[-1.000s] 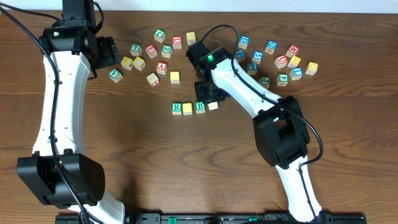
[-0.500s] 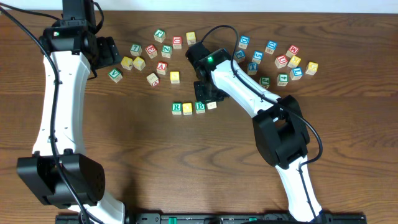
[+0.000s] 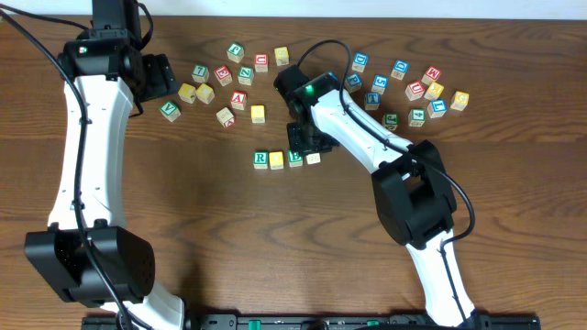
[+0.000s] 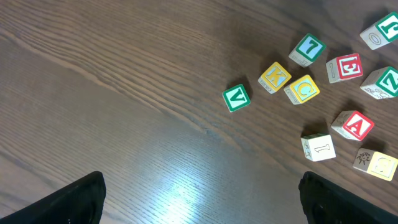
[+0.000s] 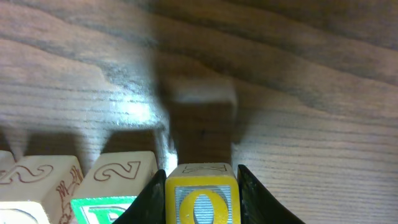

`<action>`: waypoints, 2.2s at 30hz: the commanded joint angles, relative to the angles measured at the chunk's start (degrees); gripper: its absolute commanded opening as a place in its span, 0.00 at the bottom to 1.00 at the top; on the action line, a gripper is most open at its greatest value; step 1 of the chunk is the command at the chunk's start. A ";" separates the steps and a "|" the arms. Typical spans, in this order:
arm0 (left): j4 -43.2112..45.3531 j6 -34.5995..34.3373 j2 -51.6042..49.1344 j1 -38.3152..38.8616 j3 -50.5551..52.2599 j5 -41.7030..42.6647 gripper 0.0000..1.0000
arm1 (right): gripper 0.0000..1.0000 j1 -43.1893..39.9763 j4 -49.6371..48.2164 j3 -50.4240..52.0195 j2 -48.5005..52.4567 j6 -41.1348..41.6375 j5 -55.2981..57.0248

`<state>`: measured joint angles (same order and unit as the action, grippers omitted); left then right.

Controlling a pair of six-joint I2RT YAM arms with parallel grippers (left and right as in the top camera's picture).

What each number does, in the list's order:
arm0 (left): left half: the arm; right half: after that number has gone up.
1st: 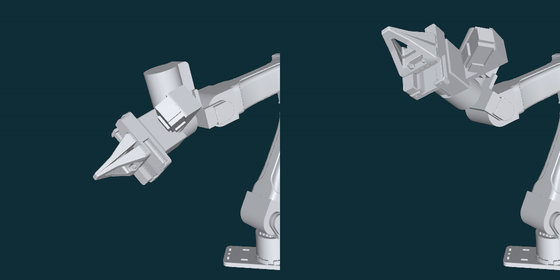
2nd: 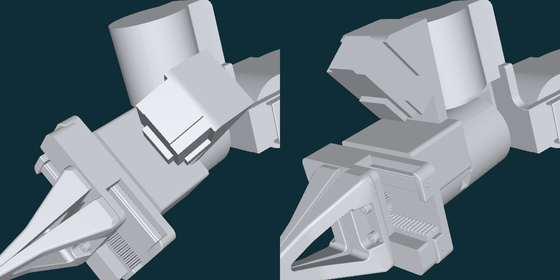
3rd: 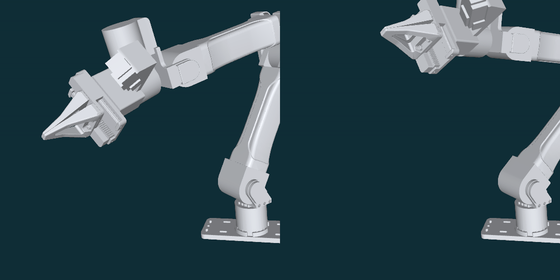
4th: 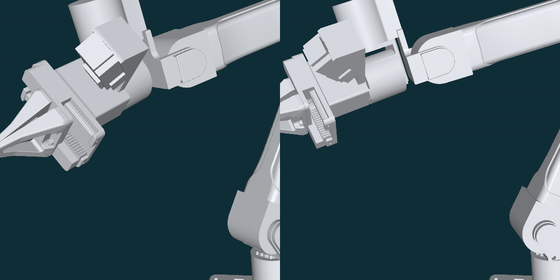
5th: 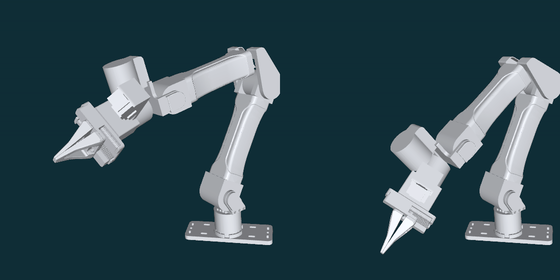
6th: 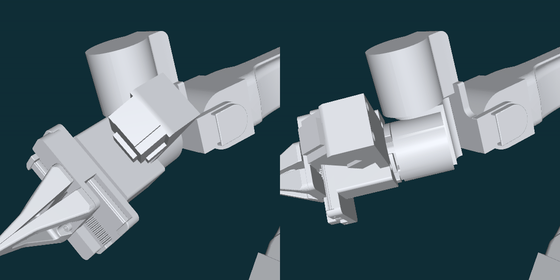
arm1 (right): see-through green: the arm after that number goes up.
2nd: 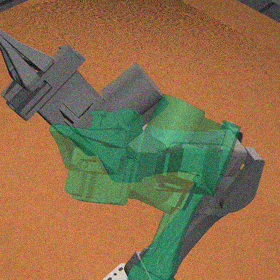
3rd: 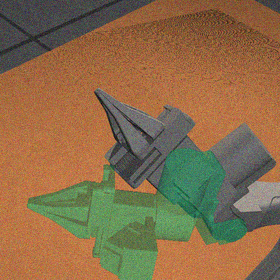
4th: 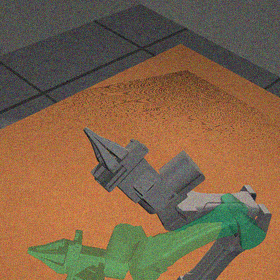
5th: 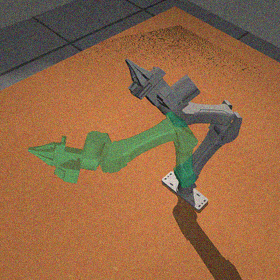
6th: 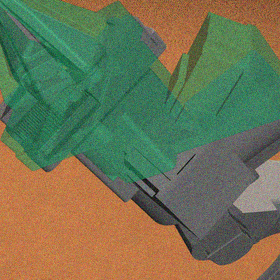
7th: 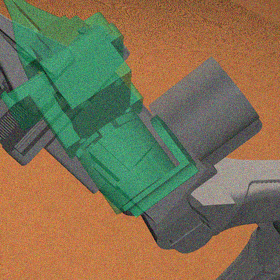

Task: Spell out ROBOT

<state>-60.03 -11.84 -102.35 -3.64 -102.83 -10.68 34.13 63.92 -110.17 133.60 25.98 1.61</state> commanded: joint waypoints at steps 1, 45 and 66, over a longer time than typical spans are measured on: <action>-0.17 0.13 -0.74 -0.04 0.39 -0.52 0.98 | 0.28 0.72 0.24 0.74 0.28 0.74 0.17; -0.17 0.13 -0.74 -0.04 0.39 -0.55 0.98 | 0.30 -3.50 5.22 7.39 -7.26 -2.34 0.11; -0.17 0.13 -0.74 -0.04 0.39 -0.55 0.98 | 0.32 -1.68 -3.72 13.11 -7.26 -1.31 -0.79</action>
<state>-60.03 -11.84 -102.35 -3.64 -102.83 -10.68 31.90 60.45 -97.43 127.02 24.38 0.99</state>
